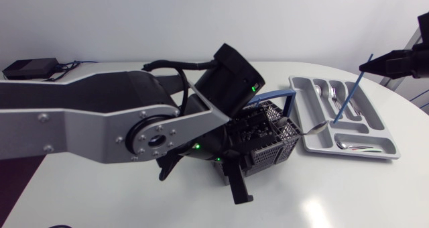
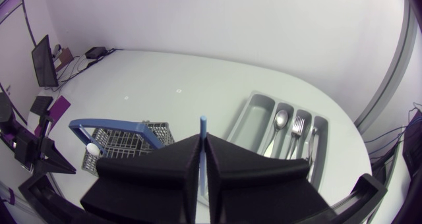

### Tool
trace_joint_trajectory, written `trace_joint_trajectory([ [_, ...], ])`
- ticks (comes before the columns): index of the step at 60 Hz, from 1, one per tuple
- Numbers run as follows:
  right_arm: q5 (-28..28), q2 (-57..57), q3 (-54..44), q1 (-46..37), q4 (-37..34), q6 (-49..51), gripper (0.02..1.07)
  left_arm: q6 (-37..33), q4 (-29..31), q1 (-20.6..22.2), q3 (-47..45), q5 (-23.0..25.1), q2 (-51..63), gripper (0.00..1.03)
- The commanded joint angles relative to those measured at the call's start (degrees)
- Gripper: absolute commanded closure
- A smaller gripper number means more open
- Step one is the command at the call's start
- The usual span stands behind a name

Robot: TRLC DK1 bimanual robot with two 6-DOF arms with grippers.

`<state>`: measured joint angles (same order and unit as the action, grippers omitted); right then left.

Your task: Unload the cutlery basket into the drawer organizer.

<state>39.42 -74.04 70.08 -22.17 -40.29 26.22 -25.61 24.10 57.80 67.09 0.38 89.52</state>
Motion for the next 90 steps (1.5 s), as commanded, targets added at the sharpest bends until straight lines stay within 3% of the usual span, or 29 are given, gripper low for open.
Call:
trace_joint_trajectory([
  [1, 0.31, -4.18, 1.55, -0.41, 0.74, 1.12, 1.01, -1.38, -0.1, -0.5, -1.7, -0.03, -1.54, 0.88],
  [43, -5.41, -24.4, 5.5, 4.6, 6.37, -2.31, 1.01, -1.99, -0.1, -0.5, -3.37, -0.12, -2.24, 0.88],
  [70, -8.04, -37.67, 13.32, 6.53, 9.36, -6.09, 1.01, -2.26, -0.1, -0.67, -5.48, -0.12, -3.65, 0.89],
  [74, -8.39, -39.07, 14.11, 6.71, 9.44, -6.27, 0.9, -2.26, -0.1, -0.67, -5.65, -0.12, -3.82, 0.89],
  [81, -9.01, -40.31, 14.11, 7.23, 10.67, -6.44, 0.61, -2.34, -0.1, -0.94, -6.09, -0.12, -3.91, 0.89],
  [90, -9.27, -40.31, 14.03, 7.23, 11.11, -6.62, 0.41, -2.43, -0.19, -1.2, -6.27, -0.12, -3.91, 0.88],
])
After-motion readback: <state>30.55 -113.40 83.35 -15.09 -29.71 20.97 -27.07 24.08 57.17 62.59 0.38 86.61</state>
